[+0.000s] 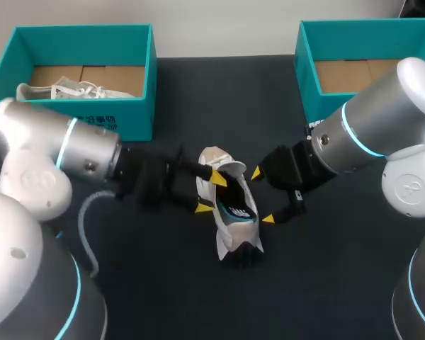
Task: Take the shoe out of the shoebox, open the shoe tongue, remove and reinsert the insole, then place the shoe into the shoebox
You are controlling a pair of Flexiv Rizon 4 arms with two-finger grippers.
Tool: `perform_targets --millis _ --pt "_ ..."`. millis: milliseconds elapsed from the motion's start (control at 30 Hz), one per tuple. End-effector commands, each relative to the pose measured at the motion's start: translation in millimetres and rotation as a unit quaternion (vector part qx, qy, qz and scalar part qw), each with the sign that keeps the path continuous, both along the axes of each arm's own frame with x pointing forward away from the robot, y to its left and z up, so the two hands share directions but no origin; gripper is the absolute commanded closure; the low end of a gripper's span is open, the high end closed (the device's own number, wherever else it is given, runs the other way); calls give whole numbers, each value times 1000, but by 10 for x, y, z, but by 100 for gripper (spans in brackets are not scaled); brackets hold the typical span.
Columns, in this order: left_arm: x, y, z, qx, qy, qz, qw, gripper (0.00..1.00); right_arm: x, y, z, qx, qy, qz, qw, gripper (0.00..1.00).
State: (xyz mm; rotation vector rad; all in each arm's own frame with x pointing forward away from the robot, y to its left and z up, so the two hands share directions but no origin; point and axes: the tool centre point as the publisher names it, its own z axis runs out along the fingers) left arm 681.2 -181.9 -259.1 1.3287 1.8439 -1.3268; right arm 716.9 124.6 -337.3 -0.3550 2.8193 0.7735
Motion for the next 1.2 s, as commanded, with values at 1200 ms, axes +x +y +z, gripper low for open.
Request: perform_targets --millis 1200 --pt "254 57 236 234 6 -128 964 0 71 -1096 1450 10 26 -44 999 0"
